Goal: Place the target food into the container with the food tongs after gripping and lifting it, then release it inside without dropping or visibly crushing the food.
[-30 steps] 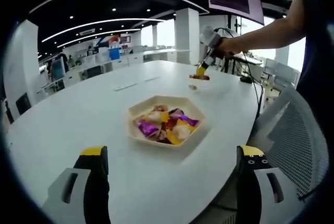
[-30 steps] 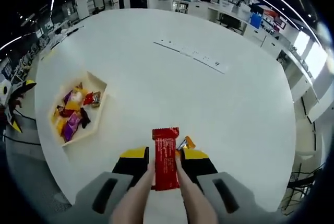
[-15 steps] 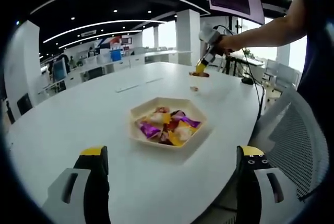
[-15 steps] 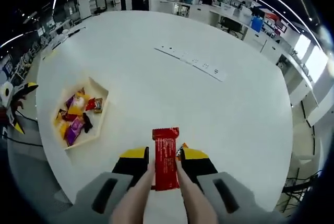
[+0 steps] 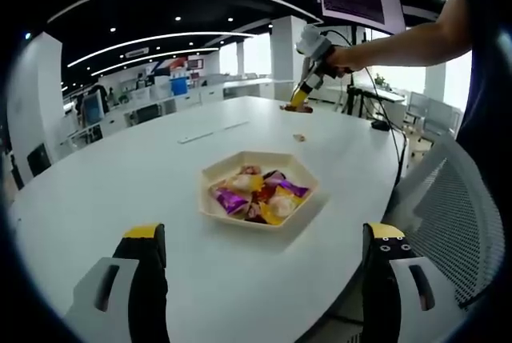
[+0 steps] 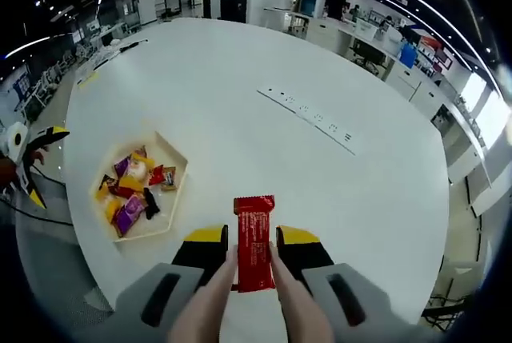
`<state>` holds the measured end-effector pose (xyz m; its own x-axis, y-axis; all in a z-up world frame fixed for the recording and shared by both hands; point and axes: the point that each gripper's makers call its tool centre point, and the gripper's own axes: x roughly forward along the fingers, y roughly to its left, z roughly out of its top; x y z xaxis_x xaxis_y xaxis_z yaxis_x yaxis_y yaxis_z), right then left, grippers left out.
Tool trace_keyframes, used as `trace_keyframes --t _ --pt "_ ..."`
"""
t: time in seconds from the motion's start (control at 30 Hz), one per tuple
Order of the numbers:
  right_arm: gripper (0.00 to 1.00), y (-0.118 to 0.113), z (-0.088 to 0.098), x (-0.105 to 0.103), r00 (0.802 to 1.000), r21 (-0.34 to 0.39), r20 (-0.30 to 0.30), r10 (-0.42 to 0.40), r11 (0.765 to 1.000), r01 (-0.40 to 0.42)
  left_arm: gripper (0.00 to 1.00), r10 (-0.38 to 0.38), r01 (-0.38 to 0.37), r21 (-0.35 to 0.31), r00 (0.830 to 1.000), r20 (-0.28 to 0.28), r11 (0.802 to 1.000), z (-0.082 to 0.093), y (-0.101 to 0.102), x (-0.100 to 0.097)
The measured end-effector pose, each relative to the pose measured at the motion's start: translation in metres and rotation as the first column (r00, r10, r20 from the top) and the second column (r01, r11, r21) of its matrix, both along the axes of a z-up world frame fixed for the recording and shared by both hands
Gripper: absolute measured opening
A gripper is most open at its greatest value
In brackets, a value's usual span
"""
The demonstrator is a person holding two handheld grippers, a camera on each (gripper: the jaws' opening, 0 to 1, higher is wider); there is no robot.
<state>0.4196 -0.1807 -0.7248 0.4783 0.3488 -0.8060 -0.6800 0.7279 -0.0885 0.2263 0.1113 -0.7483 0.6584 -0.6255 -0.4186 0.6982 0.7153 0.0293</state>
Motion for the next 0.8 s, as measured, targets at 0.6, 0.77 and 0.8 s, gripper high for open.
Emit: trace_keyframes --t 0.6,0.77,0.8 --pt "0.23 0.060 0.012 0.001 0.987 -0.034 0.032 0.159 0.987 -0.158 1.00 0.010 -0.010 -0.005 1.000 0.010 1.000 0.003 0.001 0.001" --pt "0.23 0.078 0.014 -0.002 0.982 -0.027 0.032 0.184 0.983 -0.183 1.00 0.007 -0.007 -0.005 1.000 0.011 1.000 0.003 0.001 0.001" --pt "0.23 0.083 0.015 -0.003 0.981 -0.021 0.033 0.190 0.982 -0.189 1.00 0.006 -0.006 -0.004 1.000 0.008 1.000 0.002 0.001 0.001"
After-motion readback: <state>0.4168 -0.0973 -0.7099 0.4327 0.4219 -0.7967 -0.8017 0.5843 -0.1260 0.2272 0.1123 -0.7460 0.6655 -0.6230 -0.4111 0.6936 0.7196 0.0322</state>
